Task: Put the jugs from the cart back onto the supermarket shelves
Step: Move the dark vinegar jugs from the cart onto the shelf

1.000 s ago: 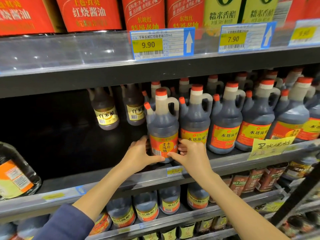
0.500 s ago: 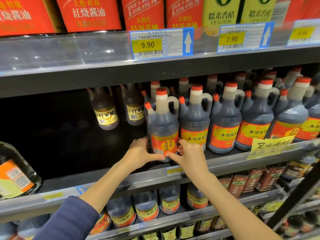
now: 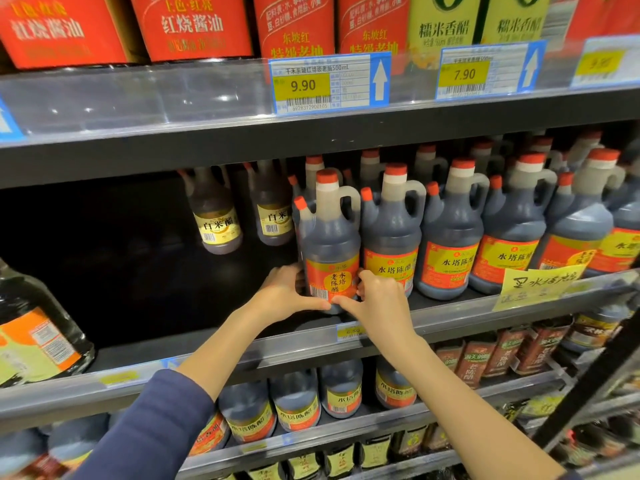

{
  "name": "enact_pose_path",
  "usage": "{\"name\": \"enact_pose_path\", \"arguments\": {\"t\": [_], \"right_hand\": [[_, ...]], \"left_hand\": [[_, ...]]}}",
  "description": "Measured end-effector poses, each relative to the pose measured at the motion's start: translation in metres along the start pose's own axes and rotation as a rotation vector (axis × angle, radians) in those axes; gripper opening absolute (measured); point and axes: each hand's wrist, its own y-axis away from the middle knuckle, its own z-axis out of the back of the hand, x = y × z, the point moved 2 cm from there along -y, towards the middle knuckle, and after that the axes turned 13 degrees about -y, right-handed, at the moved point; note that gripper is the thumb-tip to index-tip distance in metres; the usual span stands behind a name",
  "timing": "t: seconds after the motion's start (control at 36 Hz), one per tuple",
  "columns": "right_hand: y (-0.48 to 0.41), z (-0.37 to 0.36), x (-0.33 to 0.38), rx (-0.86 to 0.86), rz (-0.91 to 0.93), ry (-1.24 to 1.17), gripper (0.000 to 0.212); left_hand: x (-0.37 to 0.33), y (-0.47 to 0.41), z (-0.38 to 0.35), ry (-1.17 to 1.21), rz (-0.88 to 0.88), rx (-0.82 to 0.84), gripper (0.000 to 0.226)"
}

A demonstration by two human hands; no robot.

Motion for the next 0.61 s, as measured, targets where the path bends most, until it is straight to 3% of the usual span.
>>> {"name": "enact_pose_path", "arguments": {"t": [0.36, 0.44, 0.61], "right_hand": [[-0.003, 0.022, 0.0, 0.255, -0.041, -0.039, 0.049], [-0.006, 0.029, -0.002, 0.363, -0.046, -0.081, 0.045], [-0.008, 0.043, 0.003, 0.6, -0.043, -0.037, 0.055]], "left_hand": [[-0.012, 0.03, 0.004, -0.18, 0.045, -0.045, 0.089], [-0.02, 0.047, 0.008, -0.236, 0.059, -0.053, 0.082], [-0.023, 0.087, 0.014, -0.34, 0.152, -0.099, 0.066]]}}
